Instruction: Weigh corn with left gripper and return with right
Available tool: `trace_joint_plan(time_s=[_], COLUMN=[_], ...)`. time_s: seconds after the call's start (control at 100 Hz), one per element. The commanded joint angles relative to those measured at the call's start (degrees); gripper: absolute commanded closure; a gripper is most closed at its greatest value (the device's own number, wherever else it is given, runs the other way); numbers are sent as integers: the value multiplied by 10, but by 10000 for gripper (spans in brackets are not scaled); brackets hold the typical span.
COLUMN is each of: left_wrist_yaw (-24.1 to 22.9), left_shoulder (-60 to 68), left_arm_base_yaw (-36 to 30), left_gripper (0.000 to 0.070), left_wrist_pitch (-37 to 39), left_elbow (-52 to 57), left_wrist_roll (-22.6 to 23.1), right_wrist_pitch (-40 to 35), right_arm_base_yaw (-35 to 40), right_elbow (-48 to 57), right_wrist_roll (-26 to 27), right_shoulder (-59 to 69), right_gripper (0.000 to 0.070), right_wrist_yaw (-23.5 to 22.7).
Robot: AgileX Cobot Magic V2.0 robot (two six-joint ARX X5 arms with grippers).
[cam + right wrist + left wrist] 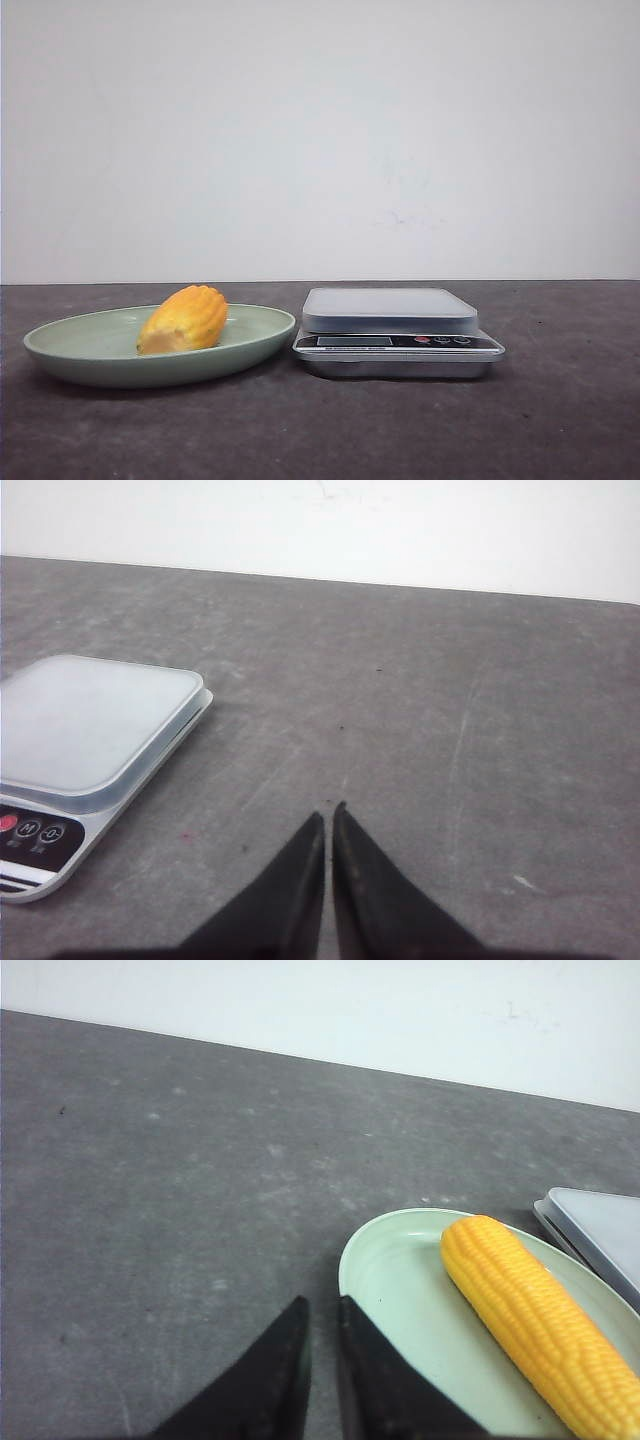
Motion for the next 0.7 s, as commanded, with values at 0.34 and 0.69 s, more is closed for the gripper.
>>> trace_joint_plan(time_s=[0.34,0.69], left_wrist_yaw=[7,36], left_shoulder=[-1,5], left_arm_base_yaw=[1,1], left_gripper=[700,696], left_wrist_pitch=[26,-5], left_elbow=[-5,78], left_wrist_roll=[-82,-157], right_wrist_pitch=[79,62], right_arm_base_yaw=[0,0], right_elbow=[-1,65], right_wrist_roll=[127,273], right_shoulder=[0,0], right_gripper=[693,695], right_wrist_yaw=[-13,-63])
